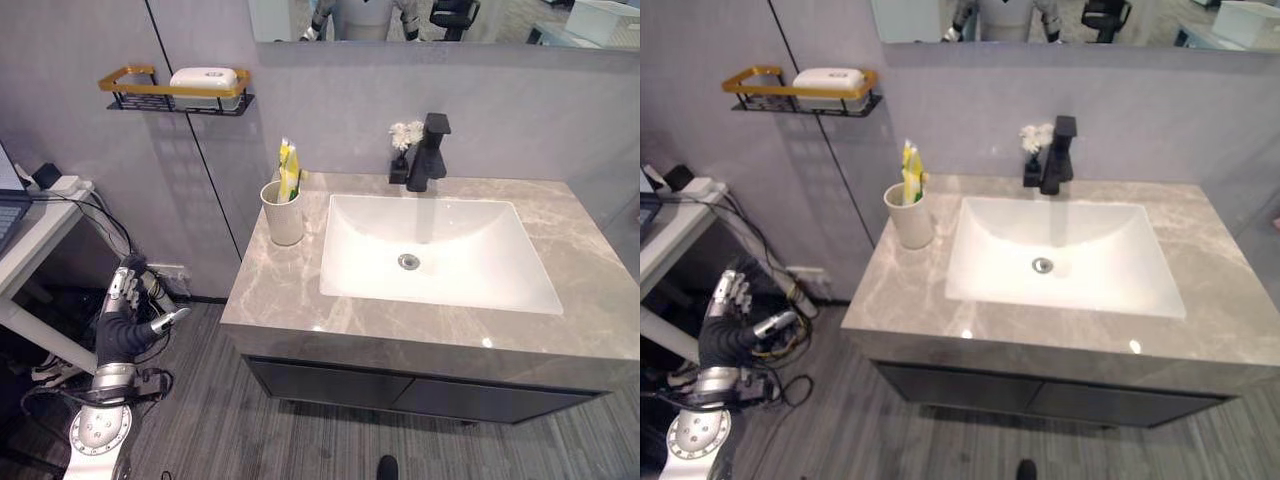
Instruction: Put brush and paste in cup on sink, flatten towel.
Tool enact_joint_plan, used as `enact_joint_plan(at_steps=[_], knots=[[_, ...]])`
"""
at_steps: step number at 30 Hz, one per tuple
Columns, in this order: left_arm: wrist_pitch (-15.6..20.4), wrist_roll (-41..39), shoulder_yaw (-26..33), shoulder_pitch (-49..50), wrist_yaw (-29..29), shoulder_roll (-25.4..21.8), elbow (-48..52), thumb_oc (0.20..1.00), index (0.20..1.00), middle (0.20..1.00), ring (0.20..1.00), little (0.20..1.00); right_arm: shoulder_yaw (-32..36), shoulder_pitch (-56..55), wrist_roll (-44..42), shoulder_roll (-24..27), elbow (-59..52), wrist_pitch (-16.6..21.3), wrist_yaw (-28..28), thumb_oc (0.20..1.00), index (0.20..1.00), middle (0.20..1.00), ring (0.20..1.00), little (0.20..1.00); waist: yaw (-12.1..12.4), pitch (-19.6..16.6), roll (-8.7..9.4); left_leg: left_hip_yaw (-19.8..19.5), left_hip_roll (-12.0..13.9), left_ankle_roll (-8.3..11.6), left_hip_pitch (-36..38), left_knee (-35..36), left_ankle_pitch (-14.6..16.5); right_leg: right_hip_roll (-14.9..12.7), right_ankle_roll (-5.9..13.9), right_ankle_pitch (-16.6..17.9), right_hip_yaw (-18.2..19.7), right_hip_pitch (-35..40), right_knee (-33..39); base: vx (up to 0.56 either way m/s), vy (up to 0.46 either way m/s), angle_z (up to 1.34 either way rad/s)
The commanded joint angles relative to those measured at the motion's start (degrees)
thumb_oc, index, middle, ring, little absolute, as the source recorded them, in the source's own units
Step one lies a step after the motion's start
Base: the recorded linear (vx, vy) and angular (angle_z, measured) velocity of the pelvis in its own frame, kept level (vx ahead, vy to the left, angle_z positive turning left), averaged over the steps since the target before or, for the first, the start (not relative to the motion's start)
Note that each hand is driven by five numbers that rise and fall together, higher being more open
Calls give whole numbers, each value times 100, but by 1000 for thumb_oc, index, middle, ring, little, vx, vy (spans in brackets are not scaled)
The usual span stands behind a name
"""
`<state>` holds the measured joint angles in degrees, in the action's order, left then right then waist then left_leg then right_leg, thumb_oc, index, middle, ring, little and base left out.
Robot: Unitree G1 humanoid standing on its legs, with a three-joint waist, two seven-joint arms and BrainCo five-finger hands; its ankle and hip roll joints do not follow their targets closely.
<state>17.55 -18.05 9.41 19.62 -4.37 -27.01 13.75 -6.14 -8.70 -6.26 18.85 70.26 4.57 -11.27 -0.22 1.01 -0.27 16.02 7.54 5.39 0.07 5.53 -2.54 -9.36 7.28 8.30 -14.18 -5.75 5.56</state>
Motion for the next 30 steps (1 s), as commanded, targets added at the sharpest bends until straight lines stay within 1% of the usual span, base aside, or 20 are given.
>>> enact_joint_plan(at_steps=[1,2,3,6,8,11,13,14,15,16,17,19,20,21,23,25,26,27,29,30], knots=[[206,-200,318,-81,286,-177,286,1000,1000,1000,1000,1000,50,206,1133,312,-605,37,153,1000,1000,1000,1000,1000,28,198,34,-226,241,268,-240,-53,-425,-67,197,-392,-70,429,-56,-52,-58,5],[210,-201,312,-79,288,-175,281,1000,1000,1000,1000,1000,56,184,1135,320,-637,19,157,1000,1000,1000,1000,1000,25,188,26,-232,245,271,-248,-53,-429,-63,194,-392,-76,425,-56,-14,-91,4],[159,-121,173,-75,299,-162,141,1000,1000,1000,1000,1000,-34,145,1140,306,-1210,71,168,1000,1000,1000,1000,1000,39,234,10,-236,308,311,-239,-69,-447,-16,173,-471,-114,484,-56,-7,-67,3],[138,-41,33,-136,236,-139,43,1000,1000,1000,1000,1000,-19,217,986,249,-1529,93,128,1000,1000,1000,1000,1000,40,269,-17,-224,378,342,-240,-95,-524,58,118,-511,-141,508,-56,-5,-107,9],[96,-110,-229,-323,257,-151,-69,1000,1000,1000,1000,1000,-188,283,1096,287,-1661,116,109,1000,1000,1000,1000,1000,8,359,-16,-196,475,386,-247,-154,-576,141,59,-559,-144,535,-56,-52,-117,5],[96,-83,-360,-485,262,-209,-153,1000,1000,1000,1000,1000,-275,309,1203,331,-1705,113,109,1000,1000,1000,1000,1000,-11,439,-21,-210,545,435,-306,-242,-608,194,24,-583,-158,548,-56,-61,-86,2],[48,0,-538,-649,293,-253,-221,1000,1000,1000,1000,1000,-359,185,1422,427,-1823,108,91,1000,1000,1000,1000,1000,-69,519,-19,-202,695,527,-377,-330,-706,299,-54,-685,-252,646,-56,-28,-130,2],[53,3,-549,-660,290,-252,-231,1000,1000,1000,1000,1000,-351,181,1425,429,-1828,106,91,1000,1000,1000,1000,1000,-77,528,-27,-221,703,533,-380,-338,-705,307,-60,-689,-268,658,-56,-3,-159,10],[29,-8,-576,-682,305,-250,-242,1000,1000,1000,1000,1000,-268,108,1340,419,-1827,105,94,1000,1000,1000,1000,1000,-100,536,-27,-235,747,546,-399,-390,-734,359,-106,-729,-289,709,-56,44,-172,17],[-18,-47,-608,-690,285,-178,-282,1000,1000,1000,1000,1000,226,-16,510,174,-1673,149,21,1000,1000,1000,1000,1000,-178,568,-12,-219,826,540,-403,-564,-711,462,-197,-793,-319,843,-64,79,-286,33],[-33,-34,-568,-658,229,-206,-314,1000,1000,1000,1000,1000,364,-89,437,75,-1775,229,-114,1000,1000,1000,1000,1000,-226,644,0,-259,920,547,-444,-821,-678,568,-289,-914,-275,891,-169,67,-259,24],[-40,-23,-592,-653,236,-177,-293,1000,1000,1000,1000,1000,272,-182,675,169,-2175,205,-127,1000,1000,1000,1000,1000,-268,697,29,-221,884,520,-546,-1067,-589,568,-341,-949,-280,855,-249,0,-154,1],[-56,-26,-676,-753,232,-129,-350,1000,1000,1000,1000,1000,408,-214,463,141,-2216,224,-124,1000,1000,1000,1000,1000,-341,742,68,11,864,494,-665,-1334,-560,530,-365,-970,-361,877,-283,-41,-133,-3],[-26,32,-799,-868,295,-170,-364,1000,1000,1000,1000,1000,557,-172,8,82,-2032,249,23,1000,1000,1000,1000,1000,-331,788,101,138,718,375,-937,-1756,-350,489,-384,-1022,-452,903,-292,-35,-128,3],[-27,86,-850,-766,456,-292,-202,1000,1000,1000,1000,1000,573,-270,-245,105,-2131,275,269,1000,1000,1000,1000,1000,-289,749,172,215,373,222,-1155,-2046,-104,459,-389,-1002,-471,910,-251,-5,-72,50],[-49,60,-867,-658,557,-345,-161,1000,1000,1000,1000,1000,693,-273,-519,99,-1973,263,354,1000,1000,1000,1000,1000,-218,728,224,121,-30,58,-1313,-2295,140,454,-410,-1016,-438,874,-284,36,15,-1],[-72,93,-852,-593,540,-383,-195,1000,1000,1000,1000,1000,857,-72,-968,-23,-1477,286,259,1000,1000,1000,1000,1000,-121,678,226,-30,-482,-223,-1210,-2179,493,526,-425,-1127,-337,752,-528,60,57,-40],[-72,93,-852,-594,540,-384,-195,1000,1000,1000,1000,1000,857,-71,-968,-23,-1477,287,259,1000,1000,1000,1000,1000,-119,682,227,-28,-483,-224,-1205,-2175,491,525,-425,-1128,-335,755,-528,90,81,-41],[-92,106,-762,-558,481,-372,-234,1000,1000,1000,1000,1000,1259,22,-1766,-373,-1063,368,245,1000,1000,1000,1000,1000,-172,527,295,27,-642,-412,-1049,-2049,687,527,-401,-1207,-350,834,-593,142,86,-37],[-99,87,-742,-572,446,-344,-262,1000,1000,1000,1000,1000,1215,14,-1809,-471,-1202,372,274,1000,1000,1000,1000,1000,-172,491,304,36,-676,-437,-1026,-2022,712,508,-391,-1233,-358,846,-613,146,110,5]])
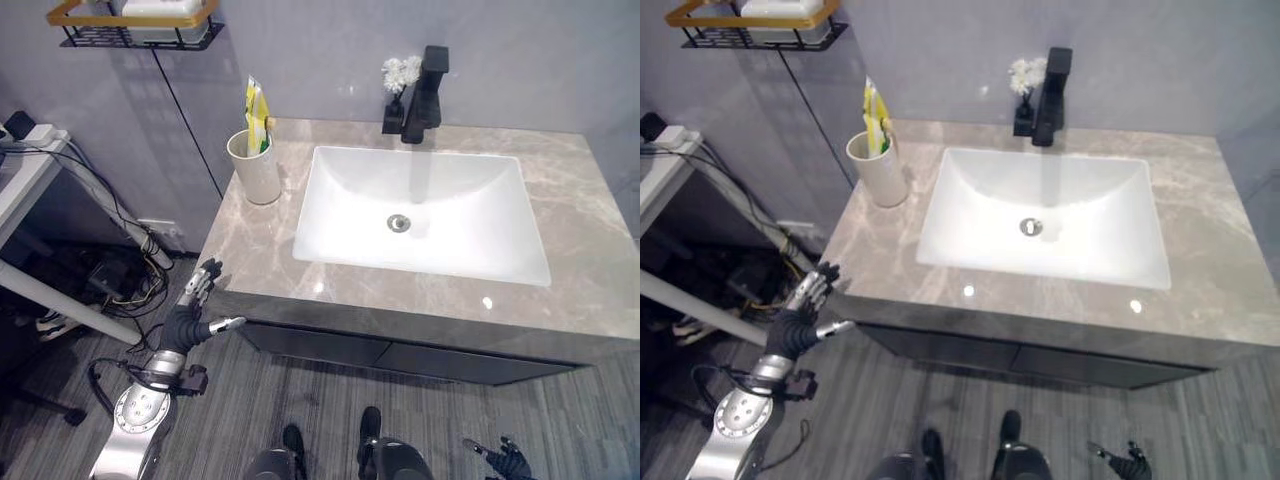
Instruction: Put brush and paste in cup on sink, flatten towel.
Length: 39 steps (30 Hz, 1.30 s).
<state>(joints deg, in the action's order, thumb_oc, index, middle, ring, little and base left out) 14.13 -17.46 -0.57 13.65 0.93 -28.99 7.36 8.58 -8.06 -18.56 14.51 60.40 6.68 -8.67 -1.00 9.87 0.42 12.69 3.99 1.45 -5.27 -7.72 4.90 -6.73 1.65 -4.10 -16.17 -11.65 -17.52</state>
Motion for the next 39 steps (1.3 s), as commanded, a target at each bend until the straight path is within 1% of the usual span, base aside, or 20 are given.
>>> enact_joint_plan(at_steps=[1,2,5,7,9,12,13,14,18,19,20,21,22,25,27,29,32,33,36,39], knots=[[249,50,266,14,-114,-142,375,1000,1000,1000,1000,1000,-338,-80,-562,-94,-344,169,71,1000,1000,1000,1000,1000,-100,-416,254,362,-352,-64,-446,-634,-27,230,184,2,-147,1435,1672,84,115,28],[252,89,281,16,-146,-142,349,1000,1000,1000,1000,1000,-399,-134,-607,-168,-511,179,120,1000,1000,1000,1000,1000,-115,-438,274,372,-379,-97,-376,-514,-24,212,209,-31,-120,1414,1612,71,114,15],[263,102,277,22,-167,-144,358,1000,1000,1000,1000,1000,-377,-91,-666,-261,-286,140,97,1000,1000,1000,1000,1000,-80,-467,307,414,-425,-153,-277,-323,-31,157,262,-42,-87,1353,1487,53,110,0],[285,159,300,-6,-220,-227,373,1000,1000,1000,1000,1000,-395,31,-583,-330,-132,106,20,1000,1000,1000,1000,1000,-68,-469,298,464,-461,-231,-129,-44,-51,95,349,-72,-61,1174,1141,47,135,-4],[325,189,292,-111,-259,-326,421,1000,1000,1000,1000,1000,-413,155,-574,-342,-26,98,6,1000,1000,1000,1000,1000,-87,-412,261,480,-472,-278,-16,169,-87,22,460,-61,-16,875,651,3,131,-1],[399,502,254,-281,-398,-509,486,1000,1000,1000,1000,1000,-400,130,-558,-399,-53,101,-21,1000,1000,1000,1000,1000,-199,-303,249,462,-517,-373,227,431,-138,-126,751,262,81,420,-242,0,146,-7],[443,743,186,-388,-501,-670,562,1000,1000,1000,1000,1000,-329,154,-628,-458,166,97,-56,1000,1000,1000,1000,1000,-290,-223,176,366,-515,-408,313,537,-179,-67,784,333,196,168,-713,30,130,-11],[460,781,175,-407,-512,-678,602,1000,1000,1000,1000,1000,-309,160,-641,-475,219,99,-69,1000,1000,1000,1000,1000,-301,-235,143,354,-514,-409,314,563,-199,-50,764,363,219,95,-689,60,113,28],[515,935,192,-378,-533,-721,741,1000,1000,1000,1000,1000,-295,80,-577,-490,85,133,-177,1000,1000,1000,1000,1000,-352,-243,43,314,-522,-367,491,763,-165,-198,665,233,217,19,-216,77,32,8],[567,1172,243,-335,-704,-761,759,1000,1000,1000,1000,1000,-284,60,-394,-454,-108,226,-407,1000,1000,1000,1000,1000,-382,-212,-29,350,-497,-330,529,798,-157,-348,683,389,210,-85,128,81,-30,-3],[620,1878,327,-304,-1074,-946,744,1000,1000,1000,1000,1000,-373,97,-50,-405,-315,270,-577,1000,1000,1000,1000,1000,-468,-162,-42,331,-517,-248,547,791,-140,-539,818,853,399,-235,814,113,-53,-1],[638,1917,322,-296,-1089,-974,758,1000,1000,1000,1000,1000,-412,98,44,-377,-309,254,-579,1000,1000,1000,1000,1000,-493,-160,-28,314,-536,-221,576,801,-125,-609,880,1022,478,-280,998,126,-86,-7],[651,1994,308,-276,-1132,-1023,685,1000,1000,1000,1000,1000,-467,116,190,-343,-326,238,-613,1000,1000,1000,1000,1000,-533,-165,-18,307,-542,-180,639,841,-111,-699,977,1303,601,-329,1343,123,-86,-2],[676,2100,207,-228,-1215,-1071,591,1000,1000,1000,1000,1000,-648,138,572,-197,-192,136,-622,1000,1000,1000,1000,1000,-584,-183,18,222,-582,-132,765,888,-64,-813,1118,1743,916,-352,1690,122,-91,11],[670,2092,151,-215,-1213,-1071,499,1000,1000,1000,1000,1000,-753,73,774,-116,-381,124,-640,1000,1000,1000,1000,1000,-607,-243,67,143,-591,-88,873,955,-17,-794,1127,1764,1044,-243,1818,130,-100,28],[641,2127,67,-263,-1242,-1013,395,1000,1000,1000,1000,1000,-751,113,759,-72,-237,81,-614,1000,1000,1000,1000,1000,-575,-339,106,99,-604,-68,972,1048,-16,-767,1137,1831,975,-116,1900,124,-95,32],[594,1859,45,-238,-1173,-823,366,1000,1000,1000,1000,1000,-775,175,809,16,-161,65,-619,1000,1000,1000,1000,1000,-553,-440,34,-2,-535,-3,1018,1141,-58,-633,1092,1737,921,28,1987,146,-163,6],[566,1619,6,-265,-1076,-715,319,200,200,200,200,200,-787,285,788,90,-93,52,-634,1000,1000,1000,1000,1000,-535,-462,-33,-81,-475,50,961,1141,-83,-568,1046,1620,847,77,2039,66,-123,16],[526,1361,17,-265,-969,-624,307,200,200,200,200,200,-851,359,877,179,-54,32,-638,1000,1000,1000,1000,1000,-517,-486,-114,-153,-399,113,893,1160,-130,-517,1002,1547,760,121,2150,50,-124,22],[402,730,48,-208,-809,-320,177,200,200,200,200,200,-987,513,1050,305,45,-33,-639,1000,1000,1000,1000,1000,-431,-501,-236,-180,-325,194,785,1164,-202,-490,958,1470,650,116,2252,28,-78,23]])
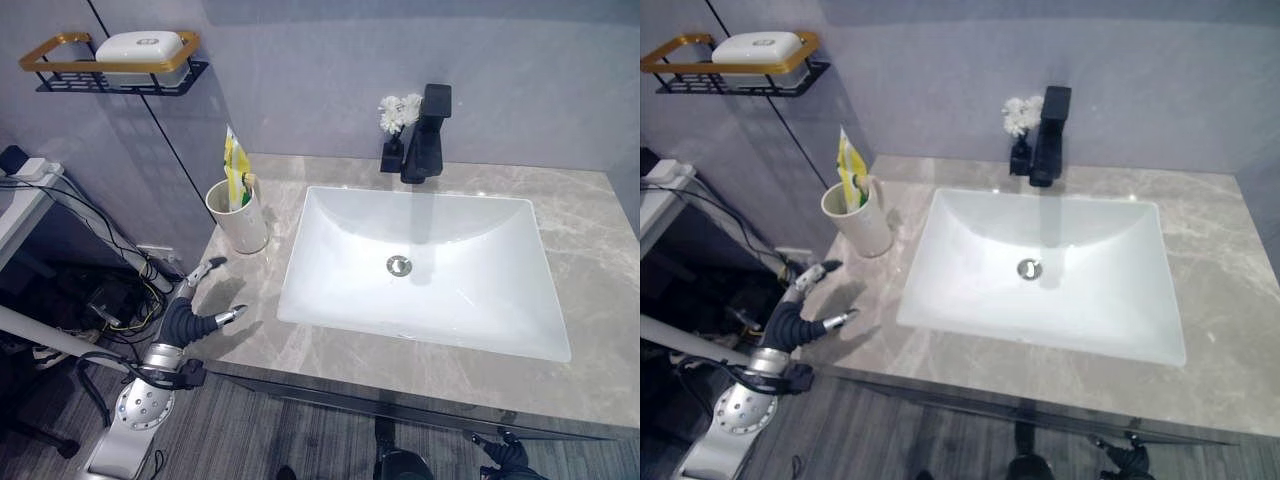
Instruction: Put brush and paste in cup on sink, flatten towel.
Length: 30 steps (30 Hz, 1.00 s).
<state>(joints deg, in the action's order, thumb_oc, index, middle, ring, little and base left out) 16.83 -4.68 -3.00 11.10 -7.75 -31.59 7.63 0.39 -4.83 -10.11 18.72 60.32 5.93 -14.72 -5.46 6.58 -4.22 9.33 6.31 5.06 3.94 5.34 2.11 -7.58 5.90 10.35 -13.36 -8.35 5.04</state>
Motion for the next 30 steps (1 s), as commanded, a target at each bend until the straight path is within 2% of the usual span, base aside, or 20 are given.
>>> enact_joint_plan(at_steps=[1,4,6,13,18,22,30], knots=[[97,-672,323,55,111,18,93,200,200,200,200,200,-196,227,250,-73,58,24,-27,1000,1000,1000,1000,1000,33,-174,187,163,-532,-140,-173,-132,47,-407,530,3,342,-253,-4,15,-46,11],[-102,-1328,389,50,271,286,-155,200,200,200,200,200,-396,318,528,37,60,-62,52,1000,1000,1000,1000,1000,79,-176,83,189,-482,-82,-259,-107,-32,-384,505,-45,304,-313,-4,23,-45,4],[-133,-1460,510,-144,217,332,-309,200,200,200,200,200,-583,433,761,121,-3,-113,109,1000,1000,1000,1000,1000,92,-147,35,185,-448,-40,-334,-71,-113,-369,468,-62,308,-344,-4,21,-57,2],[-162,-1577,548,-391,263,312,-502,200,200,200,200,200,-760,510,927,241,-202,-151,214,1000,1000,1000,1000,1000,67,-116,-33,202,-393,19,-516,-34,-188,-339,431,-96,322,-488,-4,9,-24,1],[-181,-1752,365,-698,328,304,-588,200,200,200,200,200,-791,595,950,265,-82,-163,161,1000,1000,1000,1000,1000,41,-70,-97,206,-375,42,-715,-34,-239,-309,412,-92,377,-671,-4,0,-7,0],[-291,-2807,113,-793,685,456,-492,200,200,200,200,200,-910,641,1240,319,42,-267,117,1000,1000,1000,1000,1000,-54,-51,-168,284,-346,66,-723,-34,-238,-266,389,-120,462,-732,-4,9,-8,-5],[-330,-2997,113,-773,706,572,-551,200,200,200,200,200,-863,596,1211,367,114,-240,165,1000,1000,1000,1000,1000,-103,-72,-200,371,-312,90,-652,-34,-234,-218,367,-158,506,-713,-4,13,-12,-5]])
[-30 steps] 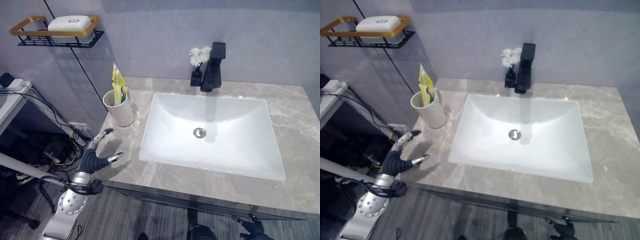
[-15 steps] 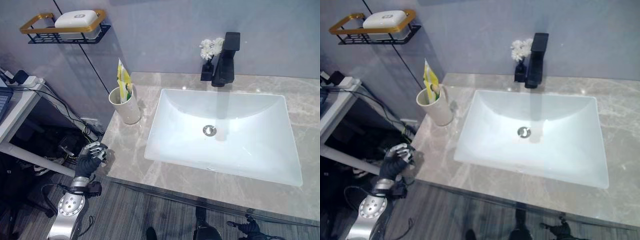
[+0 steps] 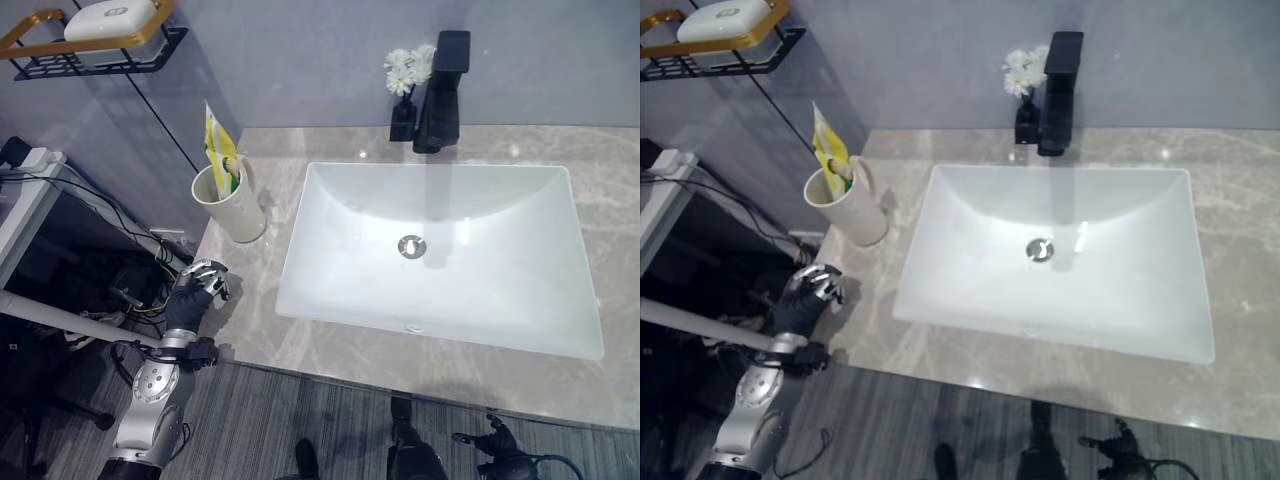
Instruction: Put brush and paste in cup on sink, flatten towel.
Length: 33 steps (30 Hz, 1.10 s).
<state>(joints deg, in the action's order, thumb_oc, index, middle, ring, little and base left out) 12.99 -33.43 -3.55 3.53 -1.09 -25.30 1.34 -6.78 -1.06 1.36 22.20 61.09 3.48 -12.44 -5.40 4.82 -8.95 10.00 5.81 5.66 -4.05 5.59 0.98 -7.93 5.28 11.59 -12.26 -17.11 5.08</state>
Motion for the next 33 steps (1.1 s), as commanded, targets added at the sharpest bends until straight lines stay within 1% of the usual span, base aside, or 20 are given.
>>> enact_joint_plan(at_steps=[1,8,13,17,21,33], knots=[[42,-151,200,-30,23,-50,1,200,200,200,200,200,-114,192,27,18,67,8,-68,1000,1000,1000,1000,1000,-126,89,266,320,-256,33,175,-59,-117,-171,418,-292,405,181,-8,27,-15,-7],[41,-60,341,-82,-52,-78,-125,200,200,200,200,200,-55,132,-39,-7,129,12,-82,1000,1000,1000,1000,1000,-180,70,247,333,-243,42,213,-59,-100,-140,398,-328,411,196,-8,7,-6,-2],[83,-86,489,-215,-173,-118,-250,200,200,200,200,200,-103,44,-100,-29,-178,98,-46,1000,1000,1000,1000,1000,-222,109,248,369,-241,43,154,-59,-124,-109,390,-305,480,89,-8,-8,-3,-3],[84,-87,488,-217,-173,-119,-253,200,200,200,200,200,-103,43,-100,-29,-181,97,-46,1000,1000,1000,1000,1000,-219,105,249,371,-241,43,149,-59,-125,-110,390,-304,482,83,-8,-4,-2,-7],[109,-88,556,-547,-263,-393,-317,200,200,200,200,200,-182,67,-120,-11,-302,120,-14,1000,1000,1000,1000,1000,-253,185,247,416,-207,94,1,-59,-189,-90,382,-269,525,-92,-8,-21,-27,-2],[178,-138,525,-1080,-445,-533,-648,200,200,200,200,200,-212,171,-155,70,-375,121,-62,1000,1000,1000,1000,1000,-317,234,156,470,-203,145,-145,-59,-260,-67,371,-235,604,-278,-8,-4,-9,-4]])
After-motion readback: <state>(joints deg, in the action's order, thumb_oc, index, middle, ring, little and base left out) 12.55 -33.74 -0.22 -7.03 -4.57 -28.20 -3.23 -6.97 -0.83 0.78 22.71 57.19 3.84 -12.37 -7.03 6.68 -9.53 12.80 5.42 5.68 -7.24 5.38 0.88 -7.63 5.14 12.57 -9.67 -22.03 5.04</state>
